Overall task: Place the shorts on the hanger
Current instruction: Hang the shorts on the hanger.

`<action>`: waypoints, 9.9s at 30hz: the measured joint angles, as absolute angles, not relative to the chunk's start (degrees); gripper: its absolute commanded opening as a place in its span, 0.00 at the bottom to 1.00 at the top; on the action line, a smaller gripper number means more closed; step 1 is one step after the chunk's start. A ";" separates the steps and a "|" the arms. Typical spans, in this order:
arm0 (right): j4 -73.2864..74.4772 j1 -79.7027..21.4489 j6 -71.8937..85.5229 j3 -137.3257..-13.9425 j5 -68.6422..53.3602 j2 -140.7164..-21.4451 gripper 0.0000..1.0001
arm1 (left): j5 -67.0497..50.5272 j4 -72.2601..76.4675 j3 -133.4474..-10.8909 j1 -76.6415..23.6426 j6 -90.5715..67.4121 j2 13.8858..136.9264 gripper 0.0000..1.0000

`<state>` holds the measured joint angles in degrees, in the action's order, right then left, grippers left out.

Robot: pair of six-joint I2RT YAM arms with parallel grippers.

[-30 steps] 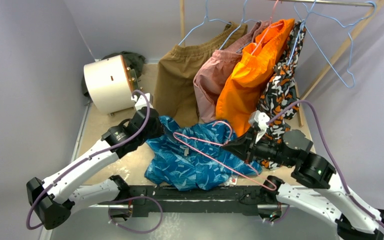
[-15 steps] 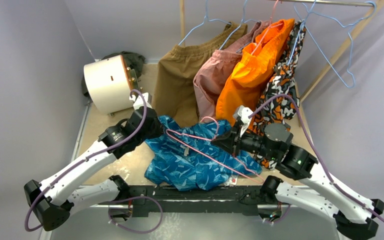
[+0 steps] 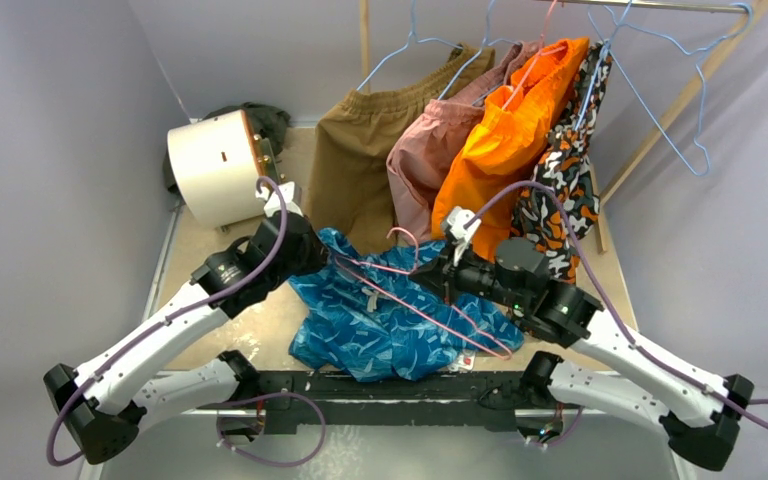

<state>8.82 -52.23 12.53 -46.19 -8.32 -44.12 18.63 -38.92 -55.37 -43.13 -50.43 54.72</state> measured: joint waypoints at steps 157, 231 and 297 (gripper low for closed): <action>-45.10 -52.12 24.93 -27.05 -17.96 -26.63 0.00 | -30.26 -46.19 -93.32 -54.24 6.44 66.35 0.67; -50.04 -52.05 29.87 -29.71 -24.45 -37.23 0.03 | -39.77 -21.80 -74.17 -55.27 -8.34 62.04 0.00; -5.26 -52.64 31.03 -43.97 -1.02 -50.83 0.58 | 19.81 -14.46 -61.12 -55.86 -4.97 32.36 0.00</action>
